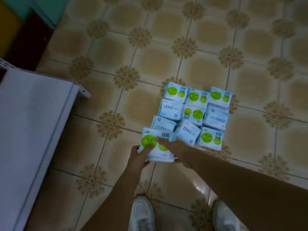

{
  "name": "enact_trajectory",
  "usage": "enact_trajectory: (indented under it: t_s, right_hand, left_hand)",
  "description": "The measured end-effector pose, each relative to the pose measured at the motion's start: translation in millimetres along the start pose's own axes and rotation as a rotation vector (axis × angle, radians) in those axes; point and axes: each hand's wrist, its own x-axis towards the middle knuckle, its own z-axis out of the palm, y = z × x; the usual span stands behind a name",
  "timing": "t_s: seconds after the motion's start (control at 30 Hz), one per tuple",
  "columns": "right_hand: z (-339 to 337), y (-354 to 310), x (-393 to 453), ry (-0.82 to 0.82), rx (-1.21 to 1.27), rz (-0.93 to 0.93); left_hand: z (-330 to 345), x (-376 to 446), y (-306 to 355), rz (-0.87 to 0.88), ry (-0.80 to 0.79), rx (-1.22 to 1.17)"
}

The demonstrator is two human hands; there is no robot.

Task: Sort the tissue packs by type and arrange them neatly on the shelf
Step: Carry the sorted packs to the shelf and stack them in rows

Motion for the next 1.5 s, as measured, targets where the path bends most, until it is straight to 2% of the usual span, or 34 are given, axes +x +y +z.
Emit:
enact_trajectory:
  t_s: [0.17,0.4,0.5,0.7,0.93,1.1,1.2,1.37,1.5]
  right_hand:
    - [8.0,-118.5,-156.6,0.0,-0.176,-0.117]
    - [16.0,-279.9,-429.9,-0.104,-0.307,-0.325]
    - [24.2,-317.9,-533.1,-0.211,-0.326,-0.461]
    - [73.1,-363.1,-688.7,-0.309,-0.416,-0.712]
    - [211.2,-388.0,-827.1,-0.518,-0.509,-1.002]
    - [344.3,-351.6,-908.9,-0.766,-0.587,-1.097]
    - [419.1,-319.7,-945.4,-0.88,-0.645,-1.125]
    - [525.2,-261.6,-974.5,-1.051,-0.715,-1.11]
    - [592.3,-228.1,-976.1,-1.192,-0.751,-1.068]
  left_hand:
    - [-2.2,-147.2,122.2,0.049,-0.051,-0.13]
    - [-7.1,-415.3,286.0,0.294,-0.154,-0.146]
    - [-18.9,-519.3,326.7,0.395,-0.119,-0.177]
    - [-60.5,-694.0,368.6,0.644,-0.038,-0.232]
    - [-173.9,-841.8,388.8,0.901,0.106,-0.254]
    - [-295.6,-930.8,352.2,1.036,0.402,-0.243]
    - [-360.8,-976.7,319.0,1.1,0.51,-0.252]
    - [-439.3,-1021.7,263.0,1.096,0.702,-0.24]
    - [-500.8,-1026.8,230.8,1.055,0.839,-0.274]
